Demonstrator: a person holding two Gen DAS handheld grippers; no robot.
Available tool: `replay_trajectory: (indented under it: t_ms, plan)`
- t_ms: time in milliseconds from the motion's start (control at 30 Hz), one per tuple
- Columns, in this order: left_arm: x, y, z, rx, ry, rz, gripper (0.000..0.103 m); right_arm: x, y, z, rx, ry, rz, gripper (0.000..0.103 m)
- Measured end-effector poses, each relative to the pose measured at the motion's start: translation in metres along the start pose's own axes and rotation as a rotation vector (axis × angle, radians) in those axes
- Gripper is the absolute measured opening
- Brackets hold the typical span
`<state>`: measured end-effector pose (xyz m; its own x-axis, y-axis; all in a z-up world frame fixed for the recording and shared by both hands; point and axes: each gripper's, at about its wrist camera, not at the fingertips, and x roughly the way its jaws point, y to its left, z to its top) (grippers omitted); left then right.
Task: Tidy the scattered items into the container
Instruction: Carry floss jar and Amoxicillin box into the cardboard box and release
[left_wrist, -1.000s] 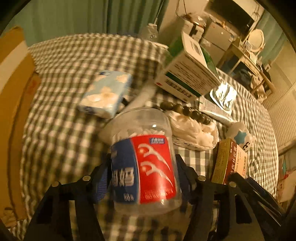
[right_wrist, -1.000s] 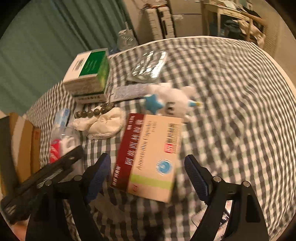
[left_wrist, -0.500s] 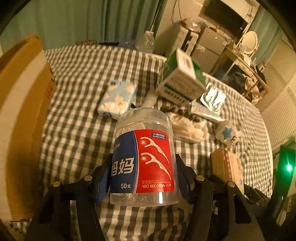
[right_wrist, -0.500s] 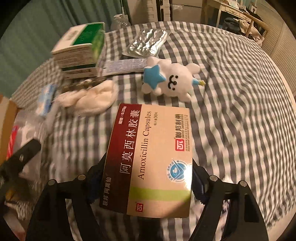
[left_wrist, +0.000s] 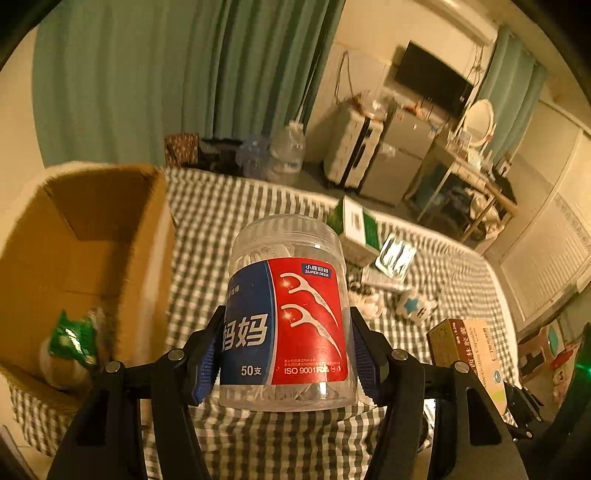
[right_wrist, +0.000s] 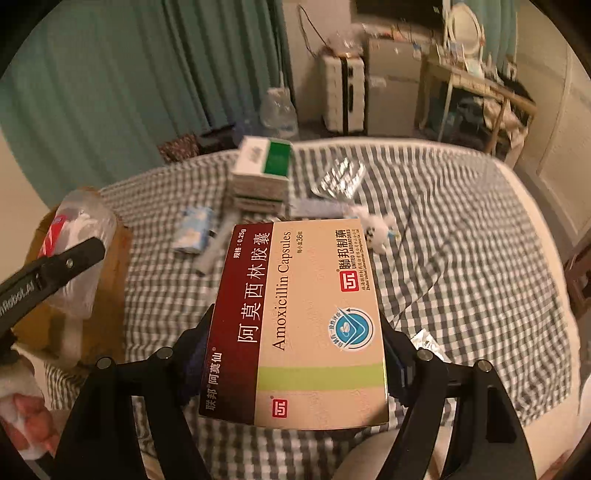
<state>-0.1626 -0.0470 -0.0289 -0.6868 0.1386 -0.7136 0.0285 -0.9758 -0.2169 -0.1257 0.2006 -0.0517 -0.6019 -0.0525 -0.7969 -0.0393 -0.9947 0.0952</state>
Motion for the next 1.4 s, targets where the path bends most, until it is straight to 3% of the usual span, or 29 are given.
replay_trajectory:
  t_ms: [233,367,700,900,1067,1400]
  plan:
    - [-0.055,0.030,0.007,0.020,-0.096,0.017,0.063,-0.056,0.042,0.002,-0.073,-0.091,0.037,0.075]
    - [-0.080,0.047,0.019,0.115,-0.146,0.090,0.063,-0.087,0.074,0.006,-0.136,-0.156,0.056,0.075]
    - [-0.110,0.107,0.062,0.125,-0.172,0.146,0.063,-0.119,0.159,0.024,-0.264,-0.208,0.155,0.075]
    - [-0.101,0.149,0.052,0.110,-0.201,0.219,0.063,-0.096,0.203,0.038,-0.306,-0.147,0.259,0.075]
    - [-0.073,0.189,0.047,0.052,-0.128,0.208,0.063,-0.059,0.242,0.038,-0.339,-0.075,0.308,0.075]
    - [-0.025,0.244,0.041,0.049,-0.065,0.178,0.063,0.019,0.271,0.058,-0.301,0.059,0.358,0.075]
